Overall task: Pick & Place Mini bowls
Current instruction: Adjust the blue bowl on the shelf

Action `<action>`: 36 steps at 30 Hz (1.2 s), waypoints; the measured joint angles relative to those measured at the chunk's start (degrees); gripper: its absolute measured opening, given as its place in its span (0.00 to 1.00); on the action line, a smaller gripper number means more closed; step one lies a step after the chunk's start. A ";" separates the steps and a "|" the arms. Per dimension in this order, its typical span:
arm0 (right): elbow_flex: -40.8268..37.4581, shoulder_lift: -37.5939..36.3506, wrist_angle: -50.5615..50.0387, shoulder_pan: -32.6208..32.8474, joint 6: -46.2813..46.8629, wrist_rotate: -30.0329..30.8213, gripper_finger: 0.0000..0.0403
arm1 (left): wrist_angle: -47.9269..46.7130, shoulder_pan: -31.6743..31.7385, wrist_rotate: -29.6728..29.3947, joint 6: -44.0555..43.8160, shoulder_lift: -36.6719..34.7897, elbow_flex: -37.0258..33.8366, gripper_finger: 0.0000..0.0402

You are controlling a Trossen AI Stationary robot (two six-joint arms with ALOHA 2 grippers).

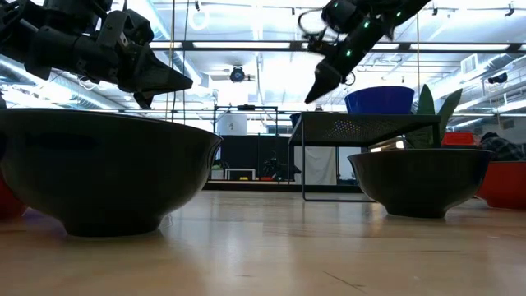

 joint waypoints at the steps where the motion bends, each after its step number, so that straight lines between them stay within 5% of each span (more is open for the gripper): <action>1: 0.00 -1.13 -0.88 0.45 1.02 0.00 0.54 | 0.00 0.00 0.00 0.00 0.00 0.00 0.02; 6: 0.00 -7.05 -10.33 5.73 8.45 0.18 0.55 | 0.04 0.02 -0.11 0.57 0.00 0.00 0.02; 17: 0.00 -15.23 -33.91 30.32 30.00 -0.02 0.51 | 0.53 0.11 -0.66 0.55 0.00 -0.02 0.02; 22: -1.17 -15.45 -35.48 38.07 33.52 7.83 0.48 | 0.39 0.11 -0.63 0.55 0.00 -0.02 0.02; 30: -10.73 -19.06 -33.30 38.56 33.37 18.02 0.42 | 0.34 0.11 -0.63 0.52 0.00 -0.02 0.02; 36: -14.53 -22.61 -28.89 34.58 30.26 16.15 0.37 | 0.42 0.11 -0.65 0.50 0.00 -0.02 0.02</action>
